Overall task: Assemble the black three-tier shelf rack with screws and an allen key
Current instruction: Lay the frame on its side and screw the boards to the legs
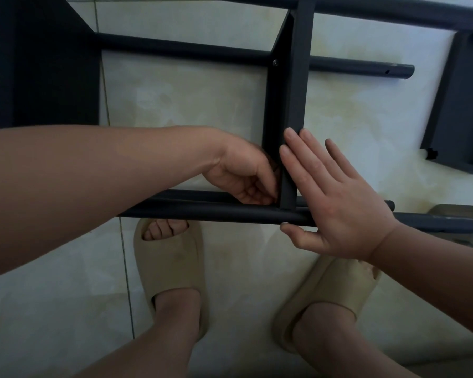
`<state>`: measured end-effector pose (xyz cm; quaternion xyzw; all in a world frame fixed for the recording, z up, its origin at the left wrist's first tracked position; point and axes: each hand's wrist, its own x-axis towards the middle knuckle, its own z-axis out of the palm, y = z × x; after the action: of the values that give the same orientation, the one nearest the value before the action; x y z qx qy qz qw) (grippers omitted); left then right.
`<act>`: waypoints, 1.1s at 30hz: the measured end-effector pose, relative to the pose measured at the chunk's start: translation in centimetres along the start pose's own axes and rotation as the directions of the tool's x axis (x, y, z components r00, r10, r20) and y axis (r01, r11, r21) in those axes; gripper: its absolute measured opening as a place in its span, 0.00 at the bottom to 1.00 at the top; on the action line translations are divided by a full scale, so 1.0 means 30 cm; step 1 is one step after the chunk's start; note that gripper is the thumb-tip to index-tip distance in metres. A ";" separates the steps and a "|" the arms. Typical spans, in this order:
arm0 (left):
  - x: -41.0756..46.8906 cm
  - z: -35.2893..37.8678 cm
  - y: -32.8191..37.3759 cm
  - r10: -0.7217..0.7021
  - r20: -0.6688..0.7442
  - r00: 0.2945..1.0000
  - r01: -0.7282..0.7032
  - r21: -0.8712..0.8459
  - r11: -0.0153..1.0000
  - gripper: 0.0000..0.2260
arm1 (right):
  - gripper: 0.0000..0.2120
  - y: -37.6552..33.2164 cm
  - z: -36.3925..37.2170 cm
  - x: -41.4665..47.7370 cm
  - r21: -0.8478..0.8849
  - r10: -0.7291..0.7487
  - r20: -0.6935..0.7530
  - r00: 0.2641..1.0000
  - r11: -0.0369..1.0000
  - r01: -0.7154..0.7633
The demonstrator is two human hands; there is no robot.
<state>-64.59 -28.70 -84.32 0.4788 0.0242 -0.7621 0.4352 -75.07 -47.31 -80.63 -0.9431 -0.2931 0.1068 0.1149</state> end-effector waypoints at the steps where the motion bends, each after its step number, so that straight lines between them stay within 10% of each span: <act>1: 0.000 0.001 0.000 -0.012 0.007 1.000 0.012 0.020 1.000 0.10 | 0.45 0.000 0.000 0.000 0.001 0.000 0.000 1.000 1.000 0.000; 33: 0.000 0.003 0.020 0.017 -0.046 0.999 -0.012 0.104 0.994 0.11 | 0.44 -0.001 -0.004 0.000 0.006 0.004 0.017 1.000 1.000 -0.004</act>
<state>-64.24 -29.12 -84.04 0.5186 -0.0088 -0.7477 0.4147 -75.06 -47.30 -80.50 -0.9425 -0.2918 0.1160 0.1148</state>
